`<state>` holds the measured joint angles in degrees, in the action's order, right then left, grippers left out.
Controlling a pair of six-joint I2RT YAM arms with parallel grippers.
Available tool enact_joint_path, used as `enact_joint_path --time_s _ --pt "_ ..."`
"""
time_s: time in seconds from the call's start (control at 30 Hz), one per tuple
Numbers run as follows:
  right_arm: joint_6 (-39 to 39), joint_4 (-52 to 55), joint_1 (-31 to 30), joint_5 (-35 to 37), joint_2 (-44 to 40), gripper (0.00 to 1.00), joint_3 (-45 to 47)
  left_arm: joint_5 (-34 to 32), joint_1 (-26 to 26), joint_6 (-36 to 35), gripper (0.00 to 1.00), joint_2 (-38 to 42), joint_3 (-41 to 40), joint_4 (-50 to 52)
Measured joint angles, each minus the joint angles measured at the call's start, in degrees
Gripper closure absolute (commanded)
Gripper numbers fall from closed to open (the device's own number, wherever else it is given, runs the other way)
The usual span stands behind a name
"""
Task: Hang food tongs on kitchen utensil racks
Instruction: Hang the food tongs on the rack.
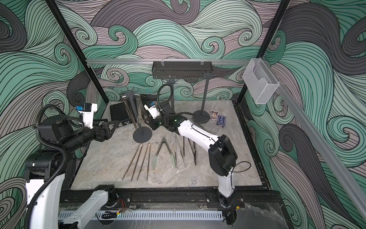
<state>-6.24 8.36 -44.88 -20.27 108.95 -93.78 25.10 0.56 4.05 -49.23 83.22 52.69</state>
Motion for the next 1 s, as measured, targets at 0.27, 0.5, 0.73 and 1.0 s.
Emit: enact_joint_path --time_s 0.27,0.5,0.73,1.0 --pt "-0.1 0.9 0.0 -0.1 -1.3 0.69 0.8 0.0 0.0 0.1 0.3 0.0 0.0 0.3" --pt "0.0 2.3 0.0 0.4 -7.3 0.65 4.7 -0.3 0.0 0.9 0.32 -1.1 1.4 3.3" --pt "0.3 3.4 0.0 1.2 -13.4 0.65 7.3 -0.4 0.0 1.4 0.35 -2.0 2.3 8.5" --pt "0.4 6.0 1.0 2.9 -22.3 0.65 13.5 0.2 0.0 1.7 0.42 -4.5 4.0 17.9"
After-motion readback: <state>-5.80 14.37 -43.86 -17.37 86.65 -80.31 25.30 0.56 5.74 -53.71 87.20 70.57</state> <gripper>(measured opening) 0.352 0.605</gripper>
